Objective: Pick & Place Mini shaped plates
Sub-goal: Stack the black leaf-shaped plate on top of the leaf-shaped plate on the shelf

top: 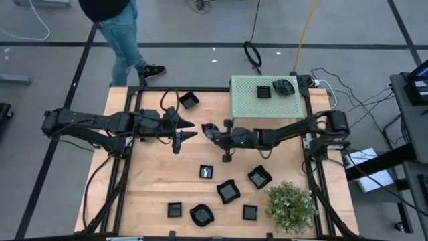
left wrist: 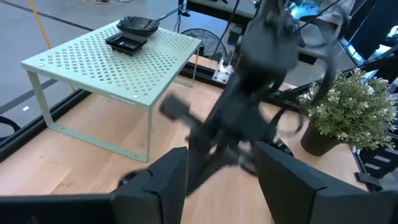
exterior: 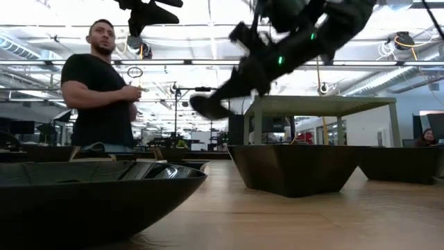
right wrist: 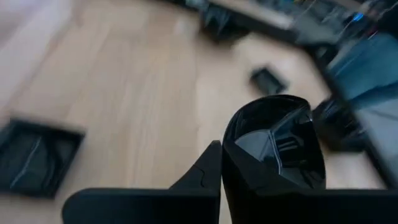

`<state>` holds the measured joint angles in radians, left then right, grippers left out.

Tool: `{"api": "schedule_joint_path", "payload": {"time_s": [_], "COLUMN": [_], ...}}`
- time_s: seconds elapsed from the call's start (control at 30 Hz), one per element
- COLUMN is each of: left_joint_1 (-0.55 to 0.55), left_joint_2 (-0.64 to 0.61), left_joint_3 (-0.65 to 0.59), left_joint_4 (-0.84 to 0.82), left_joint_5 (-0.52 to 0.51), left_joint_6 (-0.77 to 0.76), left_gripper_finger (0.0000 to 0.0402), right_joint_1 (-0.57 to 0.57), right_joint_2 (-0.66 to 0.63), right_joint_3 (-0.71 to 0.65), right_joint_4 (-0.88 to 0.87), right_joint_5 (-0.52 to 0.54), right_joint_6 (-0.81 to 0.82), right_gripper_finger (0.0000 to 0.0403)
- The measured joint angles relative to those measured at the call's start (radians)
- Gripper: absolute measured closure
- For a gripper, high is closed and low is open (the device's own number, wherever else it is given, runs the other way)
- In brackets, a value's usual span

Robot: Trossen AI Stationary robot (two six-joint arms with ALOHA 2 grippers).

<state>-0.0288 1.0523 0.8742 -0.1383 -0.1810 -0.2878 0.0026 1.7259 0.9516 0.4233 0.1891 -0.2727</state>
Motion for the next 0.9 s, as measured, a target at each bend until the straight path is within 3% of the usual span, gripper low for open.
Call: {"api": "schedule_joint_path", "payload": {"time_s": [0.2, 0.37, 0.5, 0.6, 0.8, 0.9], "left_joint_1": [0.000, 0.002, 0.002, 0.002, 0.002, 0.002], "left_joint_2": [0.000, 0.000, 0.000, 0.000, 0.000, 0.000], "left_joint_3": [0.000, 0.000, 0.000, 0.000, 0.000, 0.000], "left_joint_4": [0.002, 0.019, 0.041, 0.042, 0.042, 0.042], "left_joint_5": [0.000, -0.003, -0.025, -0.064, -0.140, -0.174], "left_joint_6": [0.000, 0.001, 0.001, -0.003, -0.003, -0.003], "left_gripper_finger": [0.0213, 0.0213, 0.0213, 0.0213, 0.0213, 0.0213], "right_joint_1": [-0.009, -0.032, -0.095, -0.185, -0.430, -0.538], "right_joint_2": [-0.191, -0.376, -0.521, -0.629, -0.806, -0.839], "right_joint_3": [-0.001, -0.001, -0.001, -0.001, -0.001, -0.001], "right_joint_4": [-0.001, -0.031, -0.127, -0.269, -0.647, -0.777], "right_joint_5": [0.102, 0.279, 0.457, 0.521, 0.513, 0.372], "right_joint_6": [-0.028, -0.161, -0.265, -0.233, 0.021, 0.092], "right_gripper_finger": [0.0403, 0.0403, 0.0403, 0.0403, 0.0403, 0.0403]}}
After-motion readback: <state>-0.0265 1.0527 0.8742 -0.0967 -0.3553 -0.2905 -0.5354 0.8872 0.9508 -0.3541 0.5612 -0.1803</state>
